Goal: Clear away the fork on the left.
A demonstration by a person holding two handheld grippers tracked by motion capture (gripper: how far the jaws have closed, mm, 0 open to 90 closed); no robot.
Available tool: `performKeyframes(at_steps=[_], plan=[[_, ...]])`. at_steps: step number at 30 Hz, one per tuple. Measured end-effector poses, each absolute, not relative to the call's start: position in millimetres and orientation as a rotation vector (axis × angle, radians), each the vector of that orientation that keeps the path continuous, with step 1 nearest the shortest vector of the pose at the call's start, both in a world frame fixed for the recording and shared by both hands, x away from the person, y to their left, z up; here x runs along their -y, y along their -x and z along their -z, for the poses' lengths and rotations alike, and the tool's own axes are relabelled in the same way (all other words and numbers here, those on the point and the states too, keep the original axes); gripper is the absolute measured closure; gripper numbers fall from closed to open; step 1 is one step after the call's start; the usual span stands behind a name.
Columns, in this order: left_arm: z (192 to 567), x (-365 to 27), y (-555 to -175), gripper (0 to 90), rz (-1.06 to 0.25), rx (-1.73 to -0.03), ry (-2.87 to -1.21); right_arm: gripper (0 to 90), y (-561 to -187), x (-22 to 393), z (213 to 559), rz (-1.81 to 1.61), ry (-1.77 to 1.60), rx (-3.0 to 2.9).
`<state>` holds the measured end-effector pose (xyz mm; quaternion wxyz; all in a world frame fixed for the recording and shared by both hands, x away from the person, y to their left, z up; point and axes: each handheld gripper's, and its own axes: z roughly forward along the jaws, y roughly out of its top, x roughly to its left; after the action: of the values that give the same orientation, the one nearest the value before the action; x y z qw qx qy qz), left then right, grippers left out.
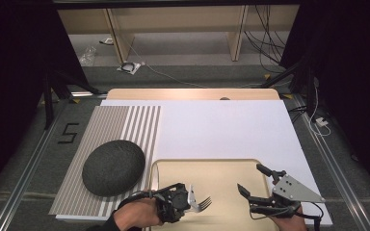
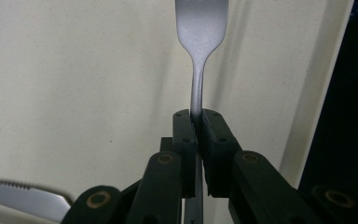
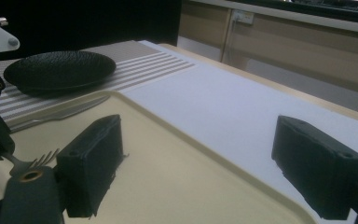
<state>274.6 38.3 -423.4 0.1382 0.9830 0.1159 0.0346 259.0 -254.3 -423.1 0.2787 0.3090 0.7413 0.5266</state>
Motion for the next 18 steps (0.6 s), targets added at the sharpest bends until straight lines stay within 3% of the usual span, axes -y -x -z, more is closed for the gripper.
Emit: performKeyframes(at_steps=[18], plan=[[437.7,-24.1,-263.6,84.2,-0.033,-0.295,-2.873,17.1,-259.1,253.6,423.5,-1.413,-0.827,-1.993]])
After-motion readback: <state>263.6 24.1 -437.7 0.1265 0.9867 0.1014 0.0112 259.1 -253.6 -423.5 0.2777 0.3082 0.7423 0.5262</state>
